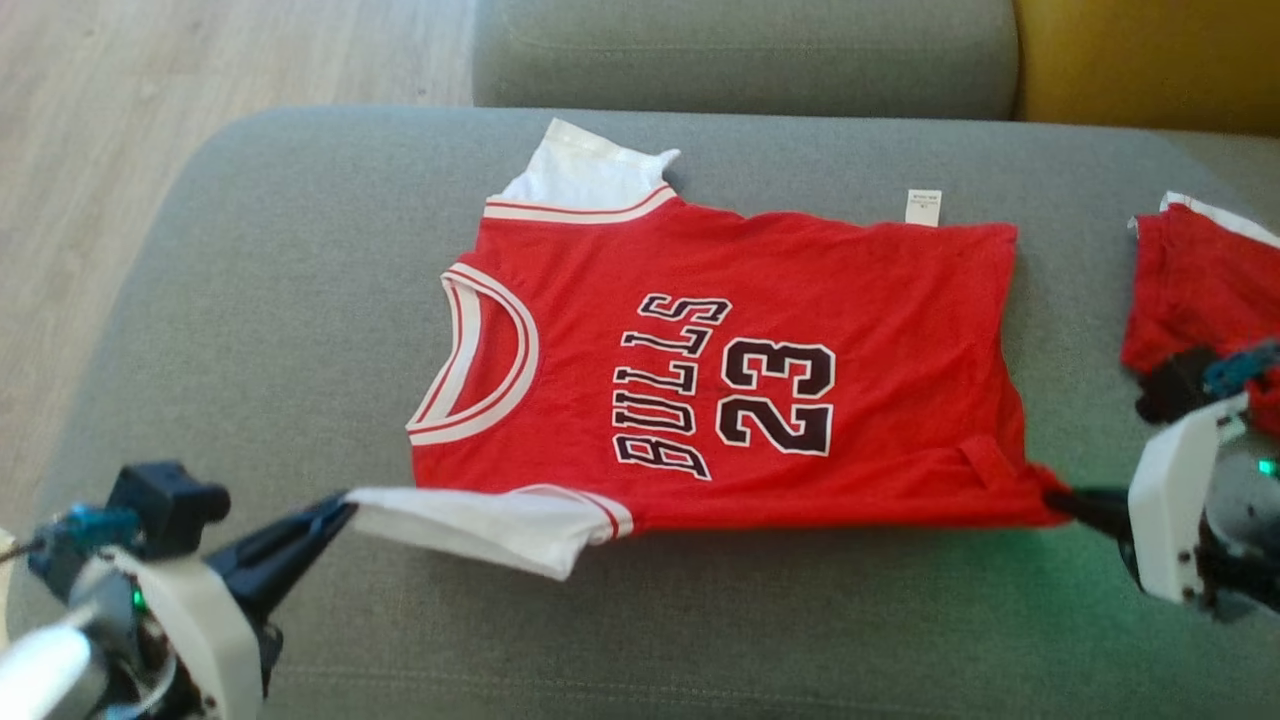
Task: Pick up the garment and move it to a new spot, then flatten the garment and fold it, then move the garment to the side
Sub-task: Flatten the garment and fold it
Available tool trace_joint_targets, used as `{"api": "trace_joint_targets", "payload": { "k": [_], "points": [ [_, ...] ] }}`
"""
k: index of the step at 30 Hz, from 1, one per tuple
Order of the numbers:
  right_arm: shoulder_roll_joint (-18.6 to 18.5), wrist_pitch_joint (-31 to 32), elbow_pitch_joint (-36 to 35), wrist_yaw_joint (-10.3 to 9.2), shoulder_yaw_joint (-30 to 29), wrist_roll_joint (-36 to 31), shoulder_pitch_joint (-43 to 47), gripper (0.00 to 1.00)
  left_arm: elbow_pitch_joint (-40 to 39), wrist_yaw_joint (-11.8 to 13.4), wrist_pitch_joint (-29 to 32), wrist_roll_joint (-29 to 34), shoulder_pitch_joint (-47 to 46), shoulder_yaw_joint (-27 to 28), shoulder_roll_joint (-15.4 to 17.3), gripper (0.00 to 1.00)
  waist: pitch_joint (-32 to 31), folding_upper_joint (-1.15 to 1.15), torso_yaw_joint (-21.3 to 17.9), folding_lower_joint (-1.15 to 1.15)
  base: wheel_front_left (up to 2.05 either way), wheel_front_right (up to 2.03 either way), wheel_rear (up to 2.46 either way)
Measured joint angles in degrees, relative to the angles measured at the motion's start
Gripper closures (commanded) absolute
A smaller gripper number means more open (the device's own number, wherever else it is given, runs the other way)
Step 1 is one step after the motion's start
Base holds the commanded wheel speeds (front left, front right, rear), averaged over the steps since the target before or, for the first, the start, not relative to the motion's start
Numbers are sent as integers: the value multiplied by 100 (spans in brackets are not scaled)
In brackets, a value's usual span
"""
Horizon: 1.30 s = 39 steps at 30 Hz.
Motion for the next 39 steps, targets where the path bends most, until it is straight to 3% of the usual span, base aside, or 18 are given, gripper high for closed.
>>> {"api": "trace_joint_targets", "payload": {
  "k": [11,16,29,39],
  "points": [
    [547,-133,347,0,-281,-713,-777,100,441,-2,5,435,-1299,-42,-337,100,543,0,-182,0,0,0,0],
    [793,-198,595,0,-312,-971,-1172,100,840,-4,8,530,-1901,-313,-531,100,820,0,-267,0,0,0,0],
    [1170,-431,1101,0,-77,-1079,-1703,100,1982,-9,-171,468,-3183,-1158,-853,100,1213,0,-533,0,0,0,0],
    [1250,-691,1376,0,270,-1009,-1978,100,2822,-9,-499,304,-3861,-1681,-1200,100,1364,0,-608,1,0,0,0]
  ]
}}
